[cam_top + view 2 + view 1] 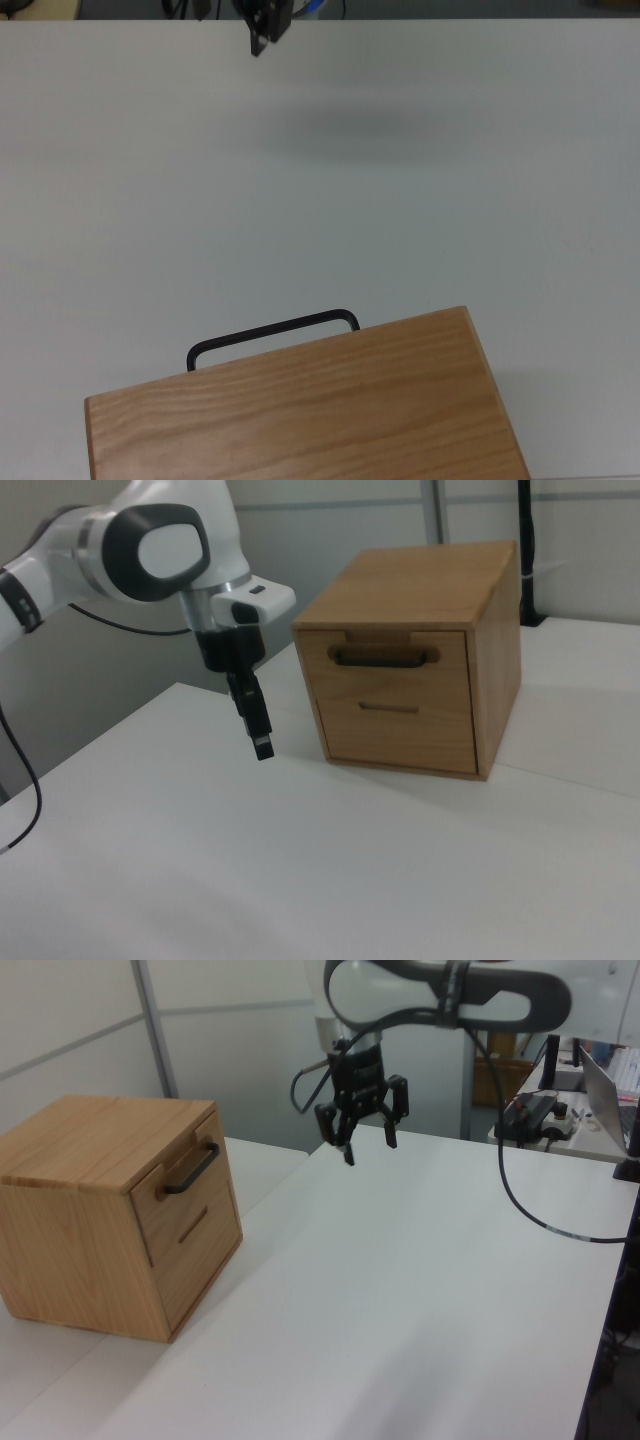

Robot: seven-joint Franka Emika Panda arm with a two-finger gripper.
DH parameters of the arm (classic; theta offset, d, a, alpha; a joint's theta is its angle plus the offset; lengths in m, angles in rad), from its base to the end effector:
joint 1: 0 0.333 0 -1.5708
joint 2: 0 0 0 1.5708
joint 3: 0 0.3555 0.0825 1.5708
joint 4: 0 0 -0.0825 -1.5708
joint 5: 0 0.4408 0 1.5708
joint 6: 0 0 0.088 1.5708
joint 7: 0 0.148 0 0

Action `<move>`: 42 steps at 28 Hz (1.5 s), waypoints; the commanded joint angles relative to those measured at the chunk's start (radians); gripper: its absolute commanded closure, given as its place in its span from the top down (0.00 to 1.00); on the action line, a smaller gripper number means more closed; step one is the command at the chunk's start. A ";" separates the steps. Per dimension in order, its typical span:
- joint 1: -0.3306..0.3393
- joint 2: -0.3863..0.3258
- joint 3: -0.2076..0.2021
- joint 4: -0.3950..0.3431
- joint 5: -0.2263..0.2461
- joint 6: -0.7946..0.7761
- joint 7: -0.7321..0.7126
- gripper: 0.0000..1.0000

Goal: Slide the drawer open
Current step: 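Raise the open gripper and swing it toward the wooden cabinet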

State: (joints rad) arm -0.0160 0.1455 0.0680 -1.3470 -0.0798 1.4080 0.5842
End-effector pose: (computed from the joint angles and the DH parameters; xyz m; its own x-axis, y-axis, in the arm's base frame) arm 0.6412 0.0171 0.6352 0.8553 -0.5171 -0.0314 -0.5117 -0.8528 0.1042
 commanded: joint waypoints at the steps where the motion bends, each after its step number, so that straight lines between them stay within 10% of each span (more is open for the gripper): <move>1: -0.001 0.049 0.006 0.002 -0.014 0.078 0.022 1.00; 13: 0.007 0.125 0.012 -0.001 -0.017 0.413 -0.006 1.00; 42: 0.025 -0.055 0.050 -0.018 0.031 0.134 0.045 1.00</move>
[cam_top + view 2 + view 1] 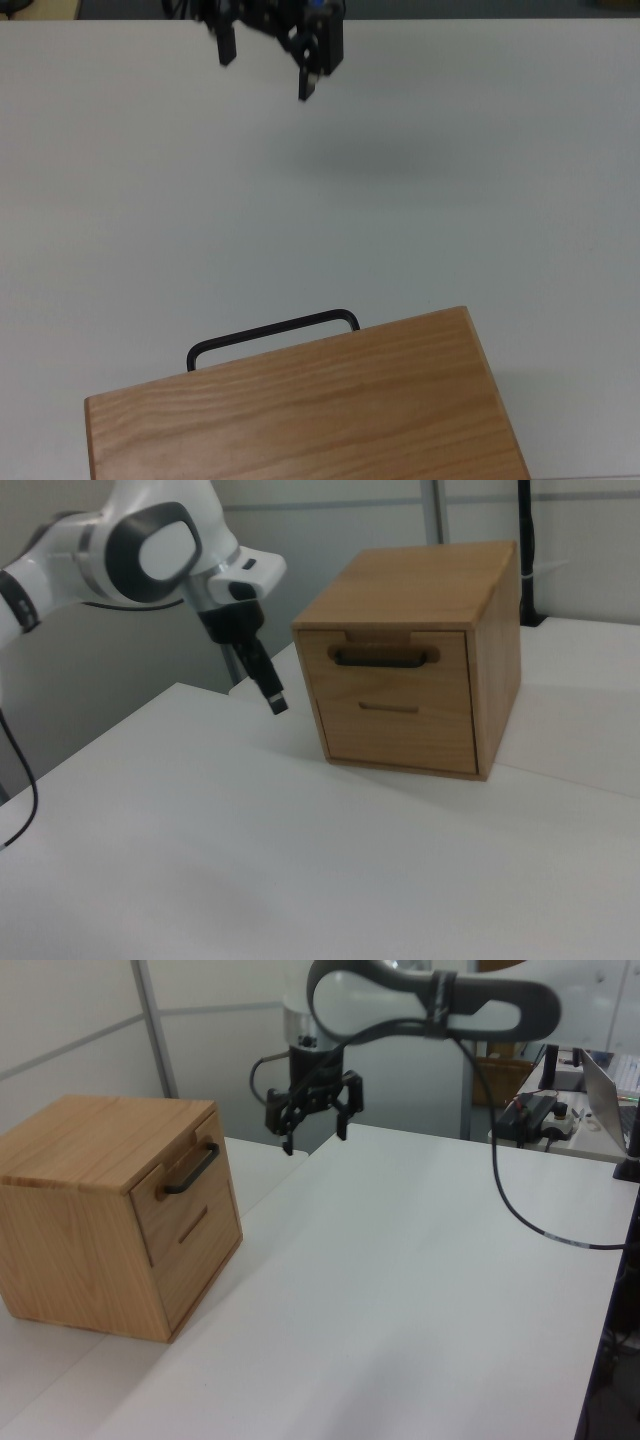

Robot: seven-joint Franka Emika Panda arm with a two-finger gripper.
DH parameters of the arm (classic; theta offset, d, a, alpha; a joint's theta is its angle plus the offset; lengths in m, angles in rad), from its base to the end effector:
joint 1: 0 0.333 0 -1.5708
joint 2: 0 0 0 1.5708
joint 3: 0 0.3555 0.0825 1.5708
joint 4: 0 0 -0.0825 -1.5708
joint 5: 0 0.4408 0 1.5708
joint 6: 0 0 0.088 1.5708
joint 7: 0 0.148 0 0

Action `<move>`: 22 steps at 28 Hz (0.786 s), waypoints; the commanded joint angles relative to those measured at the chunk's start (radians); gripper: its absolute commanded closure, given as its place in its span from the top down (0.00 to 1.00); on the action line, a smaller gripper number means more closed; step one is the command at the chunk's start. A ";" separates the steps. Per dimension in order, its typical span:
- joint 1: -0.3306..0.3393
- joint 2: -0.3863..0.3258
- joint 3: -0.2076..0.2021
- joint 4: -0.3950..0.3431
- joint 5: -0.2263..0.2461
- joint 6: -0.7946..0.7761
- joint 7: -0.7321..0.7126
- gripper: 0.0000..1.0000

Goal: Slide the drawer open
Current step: 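Raise the open gripper and swing it toward the wooden cabinet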

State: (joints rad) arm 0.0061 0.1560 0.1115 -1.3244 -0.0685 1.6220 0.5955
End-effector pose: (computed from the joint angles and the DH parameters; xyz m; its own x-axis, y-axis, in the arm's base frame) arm 0.6732 0.0630 0.6600 0.8753 -0.4609 0.1461 -0.4607 -0.8868 -0.0375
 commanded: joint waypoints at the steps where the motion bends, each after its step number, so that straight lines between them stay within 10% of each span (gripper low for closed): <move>1: 0.003 -0.084 0.010 -0.047 0.021 -0.083 0.035 1.00; 15: -0.044 -0.453 0.004 -0.450 0.172 0.022 0.035 1.00; 22: -0.080 -0.523 0.002 -0.602 0.260 0.261 0.078 1.00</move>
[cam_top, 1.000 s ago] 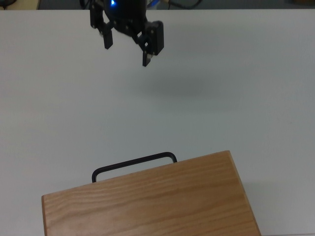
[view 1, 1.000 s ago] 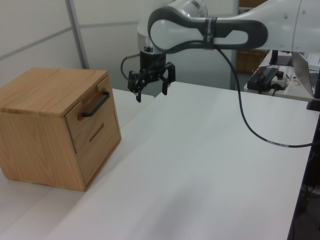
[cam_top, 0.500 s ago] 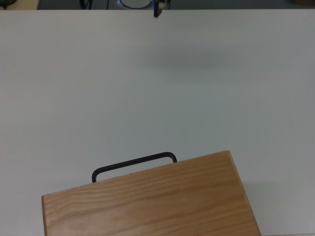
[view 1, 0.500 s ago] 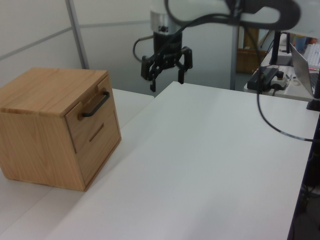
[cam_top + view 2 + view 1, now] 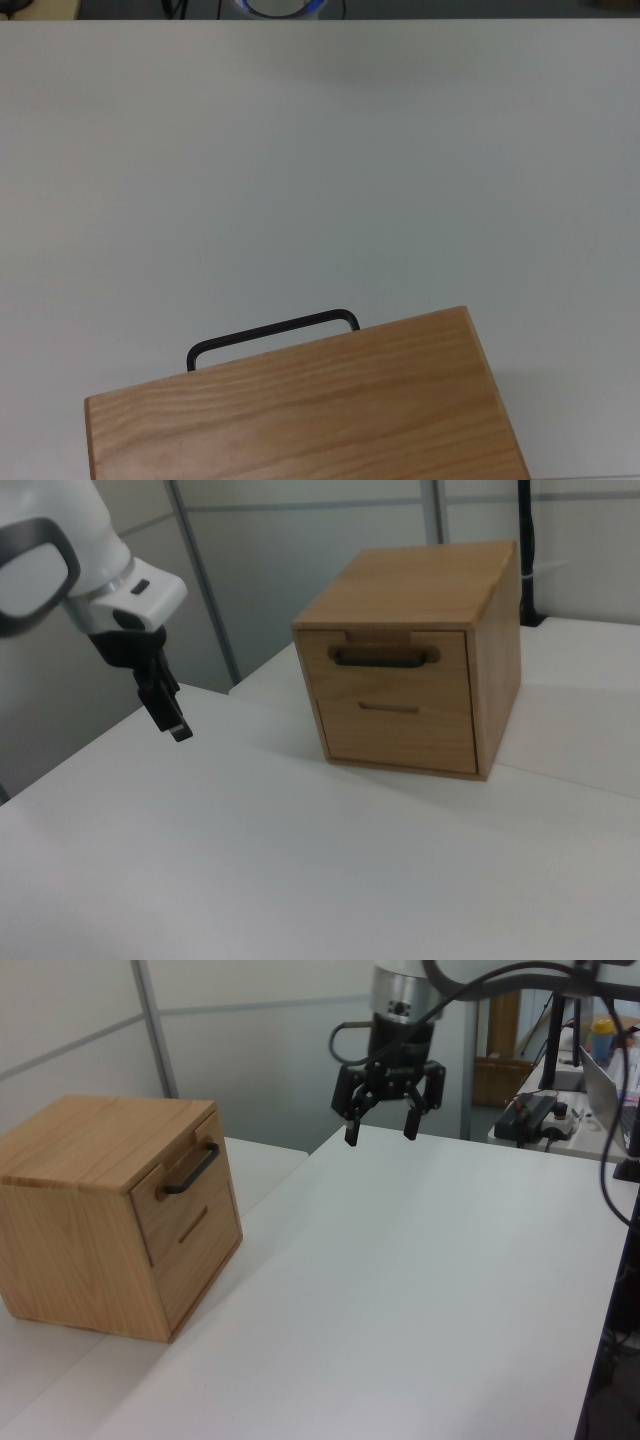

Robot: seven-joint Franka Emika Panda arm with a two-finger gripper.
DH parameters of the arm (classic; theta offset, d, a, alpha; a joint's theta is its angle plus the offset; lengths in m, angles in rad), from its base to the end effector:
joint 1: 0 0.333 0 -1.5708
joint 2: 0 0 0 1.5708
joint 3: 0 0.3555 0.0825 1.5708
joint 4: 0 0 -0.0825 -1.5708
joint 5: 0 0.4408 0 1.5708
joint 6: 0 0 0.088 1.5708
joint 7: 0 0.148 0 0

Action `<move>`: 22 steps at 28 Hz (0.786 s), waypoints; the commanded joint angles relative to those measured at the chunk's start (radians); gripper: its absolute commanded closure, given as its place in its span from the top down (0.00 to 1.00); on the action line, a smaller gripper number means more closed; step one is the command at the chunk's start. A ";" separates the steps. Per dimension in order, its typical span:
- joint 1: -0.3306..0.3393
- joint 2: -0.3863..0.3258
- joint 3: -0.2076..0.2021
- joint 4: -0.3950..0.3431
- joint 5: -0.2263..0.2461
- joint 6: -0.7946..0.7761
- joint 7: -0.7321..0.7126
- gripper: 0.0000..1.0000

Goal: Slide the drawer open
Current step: 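Raise the open gripper and swing it toward the wooden cabinet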

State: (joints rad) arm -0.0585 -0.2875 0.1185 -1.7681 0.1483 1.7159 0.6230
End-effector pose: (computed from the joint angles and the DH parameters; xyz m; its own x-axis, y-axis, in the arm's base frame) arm 0.5280 0.0611 0.6953 0.8292 -0.5458 0.1205 -0.5123 -0.8283 -0.2269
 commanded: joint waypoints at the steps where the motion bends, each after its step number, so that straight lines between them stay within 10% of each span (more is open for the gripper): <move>1: -0.015 -0.079 -0.005 -0.172 0.043 0.197 0.075 1.00; 9: -0.014 -0.035 0.000 -0.286 0.043 0.551 0.320 1.00; 22: -0.004 0.203 0.004 -0.200 0.033 0.901 0.599 1.00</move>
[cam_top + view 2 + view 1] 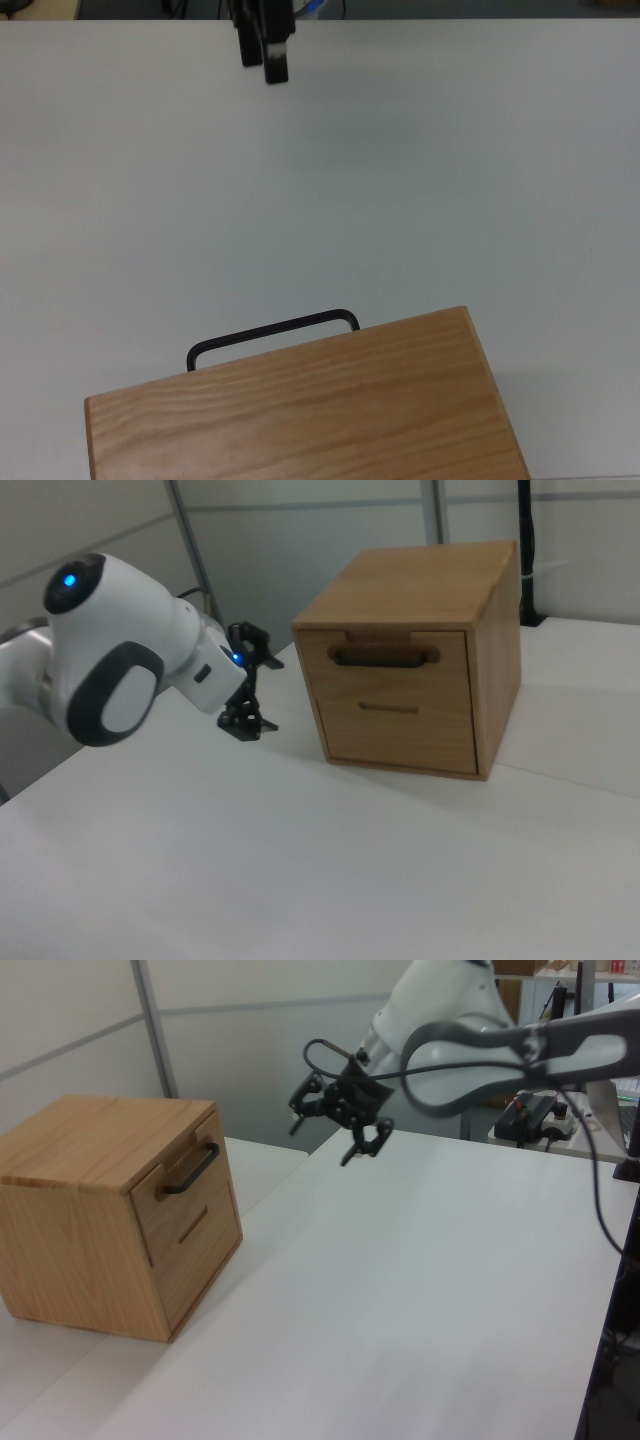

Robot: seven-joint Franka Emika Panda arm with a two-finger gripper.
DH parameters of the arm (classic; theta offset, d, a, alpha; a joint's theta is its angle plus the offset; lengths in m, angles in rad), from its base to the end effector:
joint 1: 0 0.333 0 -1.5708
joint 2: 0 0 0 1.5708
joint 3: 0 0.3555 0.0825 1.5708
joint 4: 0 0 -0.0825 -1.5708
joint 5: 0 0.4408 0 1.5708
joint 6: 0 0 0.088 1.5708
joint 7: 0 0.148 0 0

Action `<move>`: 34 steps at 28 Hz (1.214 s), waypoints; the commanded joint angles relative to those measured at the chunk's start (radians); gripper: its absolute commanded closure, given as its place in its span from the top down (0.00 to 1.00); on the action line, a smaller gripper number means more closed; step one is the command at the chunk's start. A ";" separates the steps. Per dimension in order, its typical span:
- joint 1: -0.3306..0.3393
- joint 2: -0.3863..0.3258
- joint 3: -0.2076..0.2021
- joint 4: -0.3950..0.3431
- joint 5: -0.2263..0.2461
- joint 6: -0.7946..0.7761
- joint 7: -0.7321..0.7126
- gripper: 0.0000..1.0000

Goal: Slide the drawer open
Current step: 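Lower the gripper to the black handle of the upper drawer and grasp it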

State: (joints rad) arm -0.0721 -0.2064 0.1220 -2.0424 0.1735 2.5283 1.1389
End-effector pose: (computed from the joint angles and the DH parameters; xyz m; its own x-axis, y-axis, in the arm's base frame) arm 0.6165 0.0382 0.6033 0.3246 -0.9363 0.1343 -0.7011 -0.3335 -0.6303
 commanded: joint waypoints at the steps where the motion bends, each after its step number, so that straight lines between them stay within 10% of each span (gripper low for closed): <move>1: 0.009 0.172 0.001 0.121 0.008 0.095 0.096 1.00; 13: 0.011 0.426 0.001 0.364 0.003 0.156 0.099 1.00; 34: 0.063 0.682 -0.002 0.547 -0.123 0.349 0.093 0.92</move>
State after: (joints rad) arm -0.0261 0.4226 0.1267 -1.5588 0.0919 2.8591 1.2214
